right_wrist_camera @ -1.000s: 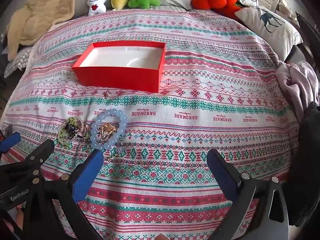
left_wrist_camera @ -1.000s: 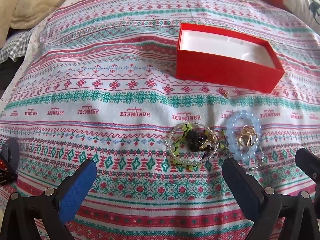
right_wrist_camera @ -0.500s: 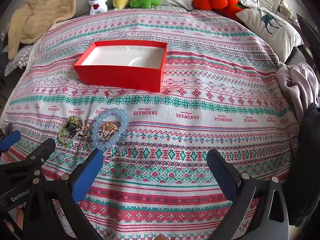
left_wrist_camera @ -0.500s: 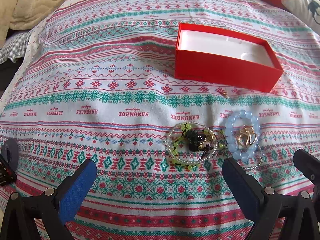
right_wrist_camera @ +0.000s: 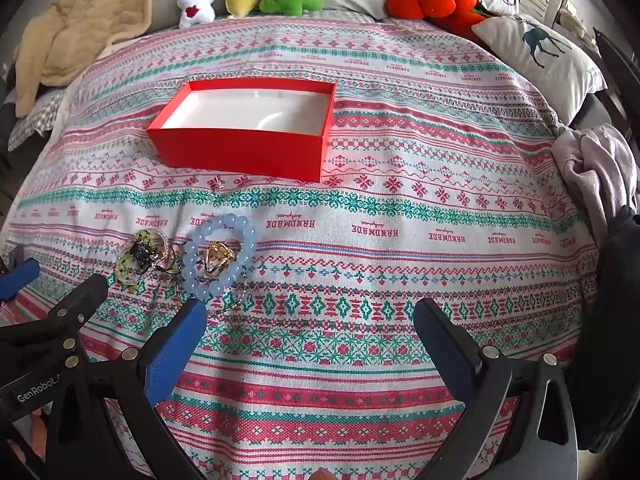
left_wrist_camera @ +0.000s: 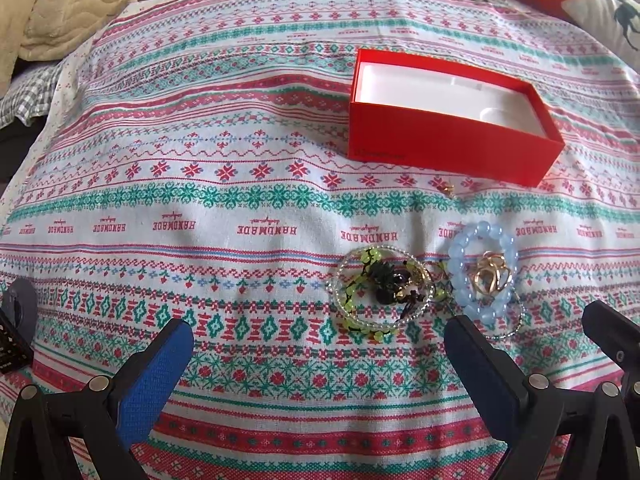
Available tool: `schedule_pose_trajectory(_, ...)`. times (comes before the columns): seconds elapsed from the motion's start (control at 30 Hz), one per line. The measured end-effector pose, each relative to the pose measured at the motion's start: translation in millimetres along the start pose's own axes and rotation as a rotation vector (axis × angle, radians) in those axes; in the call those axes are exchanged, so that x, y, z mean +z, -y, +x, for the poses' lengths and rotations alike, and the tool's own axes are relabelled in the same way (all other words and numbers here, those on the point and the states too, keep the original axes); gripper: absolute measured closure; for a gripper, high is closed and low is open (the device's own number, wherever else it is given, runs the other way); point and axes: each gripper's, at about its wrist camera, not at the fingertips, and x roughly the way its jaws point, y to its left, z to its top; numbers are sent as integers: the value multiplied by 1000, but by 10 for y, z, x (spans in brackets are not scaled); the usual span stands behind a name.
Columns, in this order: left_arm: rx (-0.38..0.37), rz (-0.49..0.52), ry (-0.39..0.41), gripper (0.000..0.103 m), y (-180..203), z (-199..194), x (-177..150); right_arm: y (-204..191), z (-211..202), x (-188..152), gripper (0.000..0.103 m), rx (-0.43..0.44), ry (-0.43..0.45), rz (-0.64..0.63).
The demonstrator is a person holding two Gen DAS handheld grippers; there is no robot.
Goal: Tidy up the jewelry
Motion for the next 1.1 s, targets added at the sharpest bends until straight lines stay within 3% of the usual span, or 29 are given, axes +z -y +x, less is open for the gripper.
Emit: schedule_pose_trajectory(1.1,1,1,2,0,34,-1,-8,0,13,-17,0,-2,-4,-3)
